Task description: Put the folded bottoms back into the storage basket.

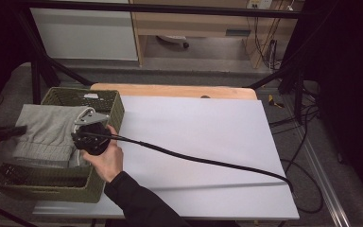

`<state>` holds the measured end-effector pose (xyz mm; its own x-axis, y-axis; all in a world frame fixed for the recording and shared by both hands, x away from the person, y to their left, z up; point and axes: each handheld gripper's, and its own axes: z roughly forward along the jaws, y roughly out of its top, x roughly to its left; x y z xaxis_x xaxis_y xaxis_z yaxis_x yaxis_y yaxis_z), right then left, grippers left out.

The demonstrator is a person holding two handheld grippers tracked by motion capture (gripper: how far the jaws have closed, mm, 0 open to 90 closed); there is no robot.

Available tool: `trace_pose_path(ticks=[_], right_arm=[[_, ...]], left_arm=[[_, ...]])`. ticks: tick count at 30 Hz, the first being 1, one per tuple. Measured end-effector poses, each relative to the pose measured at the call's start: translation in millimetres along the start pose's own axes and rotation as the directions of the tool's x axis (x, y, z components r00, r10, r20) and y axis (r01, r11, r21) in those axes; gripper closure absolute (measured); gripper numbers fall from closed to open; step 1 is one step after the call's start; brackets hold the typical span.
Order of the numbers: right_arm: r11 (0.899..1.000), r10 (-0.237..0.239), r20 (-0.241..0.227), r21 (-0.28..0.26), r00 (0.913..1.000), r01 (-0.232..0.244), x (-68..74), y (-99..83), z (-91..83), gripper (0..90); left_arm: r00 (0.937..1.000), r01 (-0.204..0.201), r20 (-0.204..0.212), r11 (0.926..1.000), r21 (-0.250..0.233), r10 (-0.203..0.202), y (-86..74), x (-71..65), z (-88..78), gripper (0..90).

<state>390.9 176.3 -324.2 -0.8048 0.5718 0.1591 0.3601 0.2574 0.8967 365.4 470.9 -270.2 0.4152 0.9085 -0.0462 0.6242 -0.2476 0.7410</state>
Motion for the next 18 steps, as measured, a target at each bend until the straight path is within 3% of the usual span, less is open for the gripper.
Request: trace_pose_path(ticks=[18], right_arm=[[0.999,0.012,0.004,0.048,0.9999,-0.013,-5.1,-25.0,13.7,73.2]], left_arm=[[0.9998,0.014,0.016,0.999,0.043,-0.015,-20.8,1.8,24.3,81.3]])
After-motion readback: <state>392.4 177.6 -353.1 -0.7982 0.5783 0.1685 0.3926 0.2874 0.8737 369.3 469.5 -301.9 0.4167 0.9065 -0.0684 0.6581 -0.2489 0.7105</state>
